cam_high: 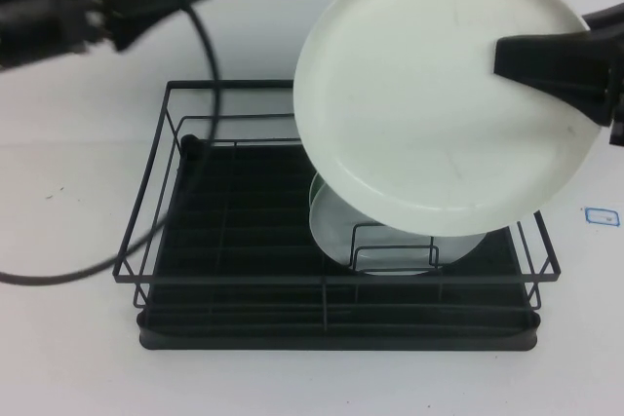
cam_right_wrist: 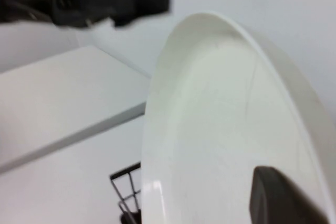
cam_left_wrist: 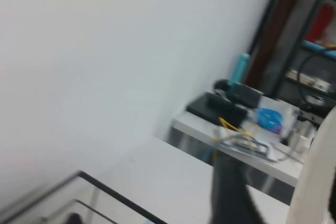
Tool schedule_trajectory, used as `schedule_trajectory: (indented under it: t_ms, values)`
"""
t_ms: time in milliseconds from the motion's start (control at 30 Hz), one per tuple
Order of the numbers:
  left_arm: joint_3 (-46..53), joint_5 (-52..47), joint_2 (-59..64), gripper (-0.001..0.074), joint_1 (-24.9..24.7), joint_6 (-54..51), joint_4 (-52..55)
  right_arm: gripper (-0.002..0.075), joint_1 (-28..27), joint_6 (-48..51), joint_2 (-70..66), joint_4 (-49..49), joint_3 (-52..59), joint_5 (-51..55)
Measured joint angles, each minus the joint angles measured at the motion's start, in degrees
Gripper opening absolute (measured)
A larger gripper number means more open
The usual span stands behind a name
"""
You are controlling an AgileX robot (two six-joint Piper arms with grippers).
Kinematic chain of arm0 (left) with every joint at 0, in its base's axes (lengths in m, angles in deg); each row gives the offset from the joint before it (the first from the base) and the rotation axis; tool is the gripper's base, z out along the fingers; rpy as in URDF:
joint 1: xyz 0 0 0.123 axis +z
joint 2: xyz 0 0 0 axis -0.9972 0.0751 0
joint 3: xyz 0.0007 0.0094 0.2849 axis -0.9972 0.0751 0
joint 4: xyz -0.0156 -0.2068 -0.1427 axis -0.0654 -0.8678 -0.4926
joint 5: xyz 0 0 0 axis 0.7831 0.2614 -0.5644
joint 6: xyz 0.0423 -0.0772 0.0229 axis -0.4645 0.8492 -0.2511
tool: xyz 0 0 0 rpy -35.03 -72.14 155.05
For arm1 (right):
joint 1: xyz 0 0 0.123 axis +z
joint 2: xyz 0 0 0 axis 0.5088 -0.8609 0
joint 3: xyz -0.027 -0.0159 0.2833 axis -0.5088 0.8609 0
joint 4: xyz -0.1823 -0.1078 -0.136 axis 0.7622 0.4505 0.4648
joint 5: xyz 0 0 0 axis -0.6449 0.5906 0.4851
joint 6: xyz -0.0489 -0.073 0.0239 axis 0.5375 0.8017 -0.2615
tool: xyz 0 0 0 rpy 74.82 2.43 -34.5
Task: Place plate on rack
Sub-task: Place the plate on the rack
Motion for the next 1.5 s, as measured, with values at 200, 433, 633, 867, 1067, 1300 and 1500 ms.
schedule_trajectory:
  t_ms: [200, 433, 633, 867, 1067, 1300, 1500]
  values:
    - [0.0, -0.36, -8.25, 0.009, 9.61, -0.22, 2.48, 0.0153, 0.0, 0.25, 0.0, 9.58, -4.68, -2.11]
    - [0.0, 3.08, -21.92, 0.0006, 12.69, -3.33, 13.24, 0.0152, 0.0, 0.25, 0.0, 22.32, -10.55, -3.13]
    - [0.48, 11.31, -29.35, 0.0002, 10.7, -1.72, 21.88, 0.0152, 0.0, 0.96, 0.0, 24.56, -12.18, -3.64]
    - [0.69, 19.59, -34.46, 0.0001, 9.63, 9.38, 27.15, 0.0152, 0.12, 1.47, 0.0, 27.34, -12.41, -2.61]
    - [0.69, 25.9, -43.97, 0.0001, 9.56, 18.35, 38.73, 0.0152, 3.62, 1.67, 0.0, 31.99, -12.41, -2.6]
    - [2.22, 25.66, -50.66, 0.0001, 9.56, 25.02, 45.73, 0.0152, 10.28, 5.03, -1.61, 33.06, -12.41, -6.59]
    - [8.04, 28.42, -56.67, 0.0001, 9.56, 34.56, 58.02, 0.0151, 12.3, 6.71, -6.5, 36.31, -12.41, -8.18]
